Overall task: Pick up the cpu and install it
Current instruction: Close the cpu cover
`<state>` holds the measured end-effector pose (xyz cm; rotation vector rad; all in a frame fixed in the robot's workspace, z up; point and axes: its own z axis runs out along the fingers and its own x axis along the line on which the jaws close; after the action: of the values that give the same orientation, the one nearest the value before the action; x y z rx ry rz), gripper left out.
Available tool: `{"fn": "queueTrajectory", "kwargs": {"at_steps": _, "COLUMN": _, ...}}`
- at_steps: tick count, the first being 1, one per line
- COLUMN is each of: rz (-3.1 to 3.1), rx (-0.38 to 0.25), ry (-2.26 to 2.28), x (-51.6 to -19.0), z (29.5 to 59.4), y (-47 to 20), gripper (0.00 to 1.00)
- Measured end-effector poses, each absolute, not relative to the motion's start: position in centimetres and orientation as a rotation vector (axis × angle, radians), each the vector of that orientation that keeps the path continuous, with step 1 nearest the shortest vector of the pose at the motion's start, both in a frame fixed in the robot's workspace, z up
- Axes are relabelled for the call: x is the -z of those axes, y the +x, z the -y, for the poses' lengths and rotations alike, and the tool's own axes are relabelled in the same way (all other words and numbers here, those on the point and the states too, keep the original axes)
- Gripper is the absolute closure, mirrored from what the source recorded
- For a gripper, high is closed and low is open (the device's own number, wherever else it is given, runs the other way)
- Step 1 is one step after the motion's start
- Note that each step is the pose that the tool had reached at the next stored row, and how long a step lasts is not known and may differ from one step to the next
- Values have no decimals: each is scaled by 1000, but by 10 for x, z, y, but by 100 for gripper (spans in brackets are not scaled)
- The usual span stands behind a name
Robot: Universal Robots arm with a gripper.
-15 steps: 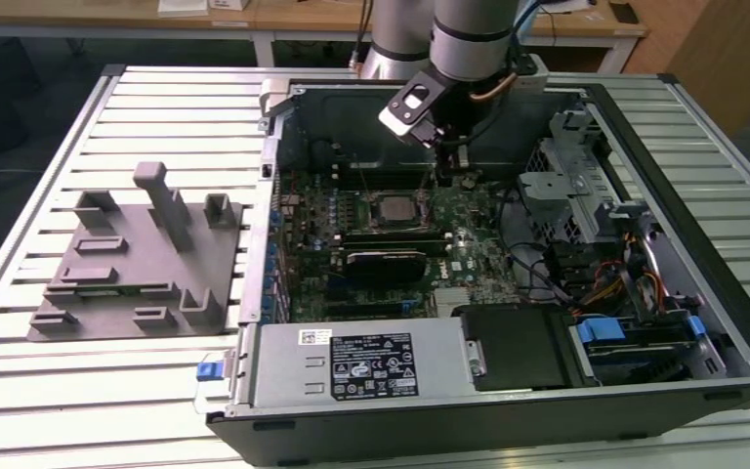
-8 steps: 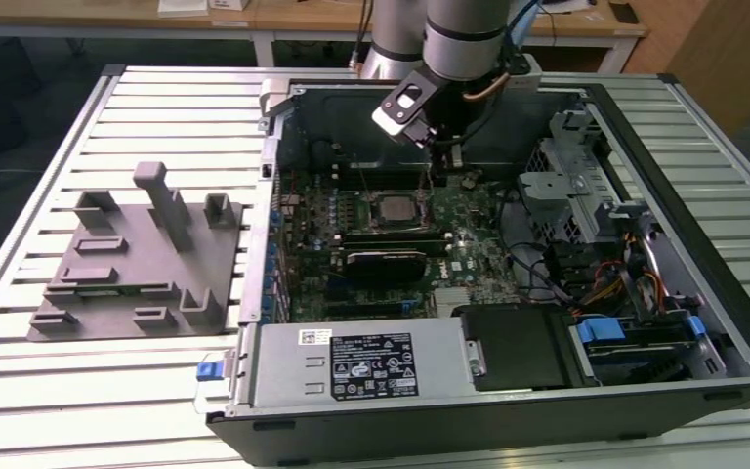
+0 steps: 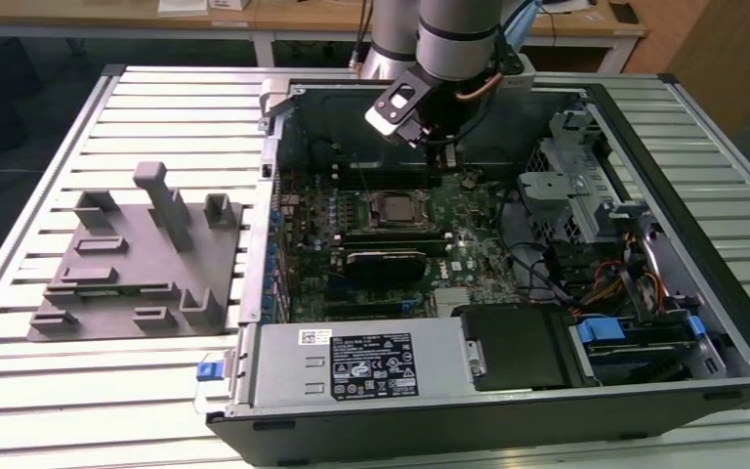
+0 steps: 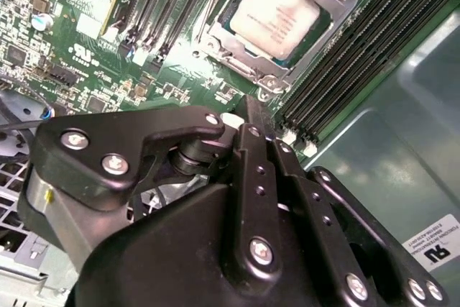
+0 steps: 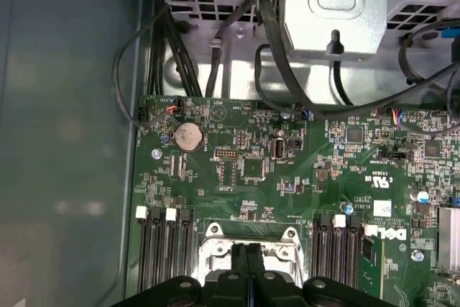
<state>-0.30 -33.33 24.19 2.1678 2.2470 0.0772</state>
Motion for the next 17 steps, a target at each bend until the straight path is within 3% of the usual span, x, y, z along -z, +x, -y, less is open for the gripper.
{"fn": "queueTrajectory", "kwargs": {"at_steps": 17, "rz": -2259, "rx": -53, "ry": 2180, "x": -239, "z": 336, "y": -5, "gripper": 89}}
